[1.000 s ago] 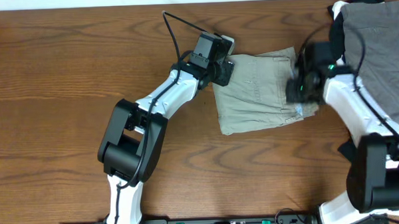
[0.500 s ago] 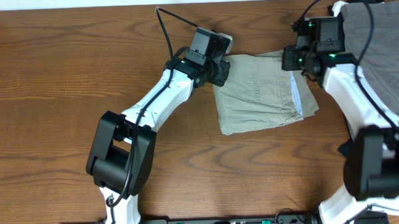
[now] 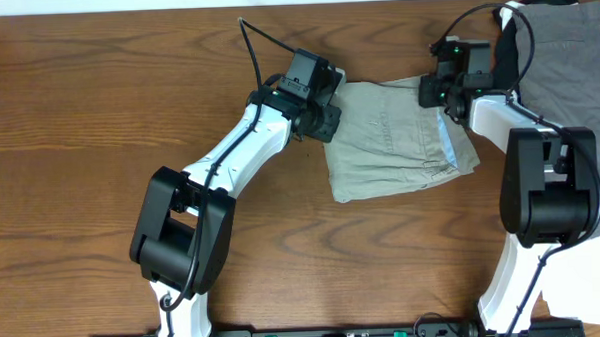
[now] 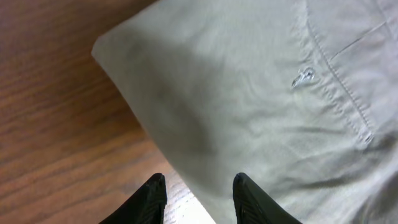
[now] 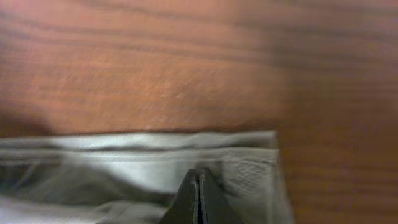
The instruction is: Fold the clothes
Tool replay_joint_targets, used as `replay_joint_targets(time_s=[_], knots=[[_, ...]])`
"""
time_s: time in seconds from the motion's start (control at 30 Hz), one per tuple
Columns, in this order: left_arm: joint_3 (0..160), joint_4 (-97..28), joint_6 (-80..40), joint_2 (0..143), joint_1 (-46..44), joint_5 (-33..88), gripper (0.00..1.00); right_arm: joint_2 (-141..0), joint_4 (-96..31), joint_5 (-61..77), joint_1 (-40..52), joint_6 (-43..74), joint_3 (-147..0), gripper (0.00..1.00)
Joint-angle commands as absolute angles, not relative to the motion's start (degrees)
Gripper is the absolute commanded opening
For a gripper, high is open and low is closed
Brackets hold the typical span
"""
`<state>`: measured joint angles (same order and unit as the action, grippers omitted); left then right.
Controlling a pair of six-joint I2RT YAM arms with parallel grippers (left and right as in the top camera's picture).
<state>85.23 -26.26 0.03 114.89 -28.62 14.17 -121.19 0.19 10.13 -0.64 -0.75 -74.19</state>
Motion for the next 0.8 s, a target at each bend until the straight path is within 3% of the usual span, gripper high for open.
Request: replay_joint_targets(time_s=[0.0, 0.2, 0.5, 0.77], knots=[[85.34, -27.2, 0.34, 115.72, -28.69, 12.91, 0.37, -119.74, 0.47, 14.68, -0.95, -2.26, -75.48, 0.01], [85.34, -29.69, -0.43, 115.72, -28.69, 10.63, 0.38, -108.4, -12.47, 16.08, -2.07, -2.24, -77.47, 0.07], [85.34, -32.97, -5.06, 115.72, -28.69, 10.66, 0.38, -95.33, -47.22, 15.9, -4.78, -3.09, -77.21, 0.09], [85.34, -32.97, -5.04, 115.72, -28.69, 10.63, 0.39, -98.54, -47.55, 22.52, -4.14, -7.81, -67.53, 0.09]])
